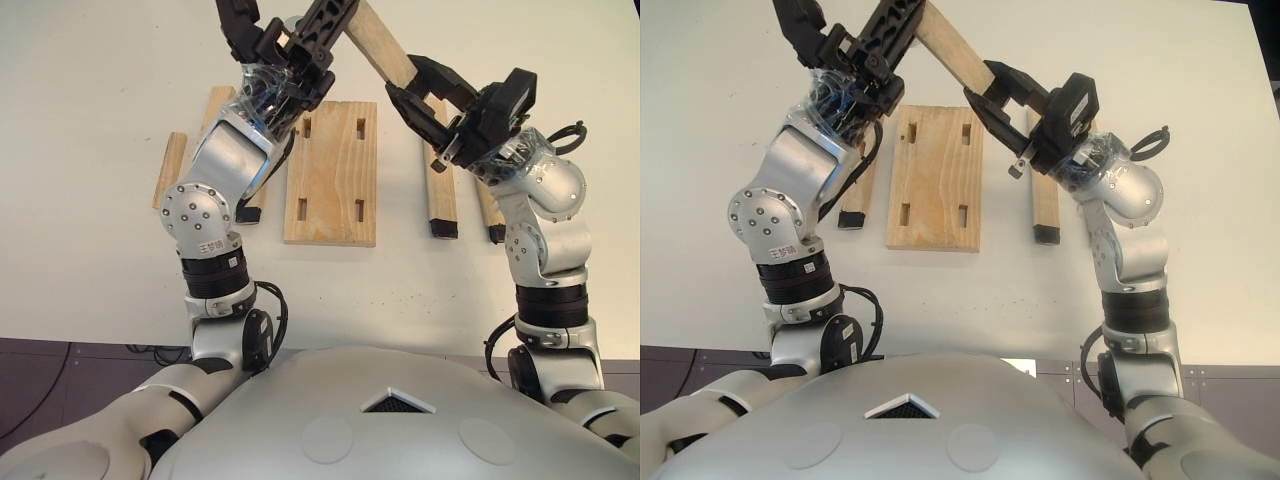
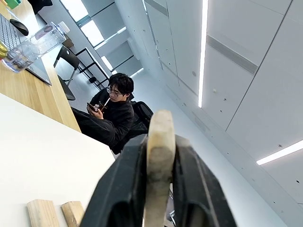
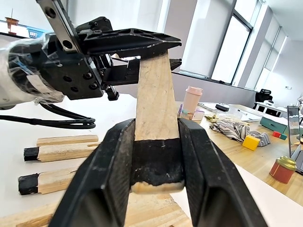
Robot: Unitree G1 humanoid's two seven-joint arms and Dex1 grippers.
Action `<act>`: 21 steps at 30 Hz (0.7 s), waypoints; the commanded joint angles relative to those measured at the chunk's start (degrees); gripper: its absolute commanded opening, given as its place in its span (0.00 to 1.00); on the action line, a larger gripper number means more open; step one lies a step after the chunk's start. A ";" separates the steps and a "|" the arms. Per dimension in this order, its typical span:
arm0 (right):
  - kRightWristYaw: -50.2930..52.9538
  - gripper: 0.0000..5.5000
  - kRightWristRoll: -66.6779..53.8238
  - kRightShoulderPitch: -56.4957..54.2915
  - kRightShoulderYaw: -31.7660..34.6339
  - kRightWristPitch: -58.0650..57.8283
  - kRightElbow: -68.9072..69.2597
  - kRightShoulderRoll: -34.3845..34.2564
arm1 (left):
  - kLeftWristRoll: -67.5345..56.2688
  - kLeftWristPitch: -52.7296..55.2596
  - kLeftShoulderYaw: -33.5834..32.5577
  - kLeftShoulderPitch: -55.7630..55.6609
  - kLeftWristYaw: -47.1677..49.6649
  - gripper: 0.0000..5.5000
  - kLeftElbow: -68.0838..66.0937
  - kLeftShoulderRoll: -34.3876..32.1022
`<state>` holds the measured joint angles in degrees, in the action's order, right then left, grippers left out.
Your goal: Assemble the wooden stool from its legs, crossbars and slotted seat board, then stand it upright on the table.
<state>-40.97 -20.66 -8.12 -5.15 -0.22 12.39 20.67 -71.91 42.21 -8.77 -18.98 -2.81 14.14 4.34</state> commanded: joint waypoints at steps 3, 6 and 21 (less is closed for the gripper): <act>-0.45 0.34 -0.03 -0.44 -1.08 -2.24 -0.66 -0.20 | 2.16 -1.11 0.89 -1.47 -0.34 0.07 0.89 -0.67; 1.13 0.43 2.35 -0.06 -0.46 -2.35 -4.18 0.35 | 11.42 -5.13 2.25 -0.73 -1.34 0.07 -0.87 -2.97; 8.56 0.52 10.94 2.39 2.84 2.06 -14.30 0.37 | 47.34 -35.32 -8.34 15.53 -10.51 0.07 -12.40 -20.63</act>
<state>-32.18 -10.52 -5.41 -2.27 1.64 -1.57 20.89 -26.23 9.42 -16.31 -4.24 -12.39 4.62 -16.00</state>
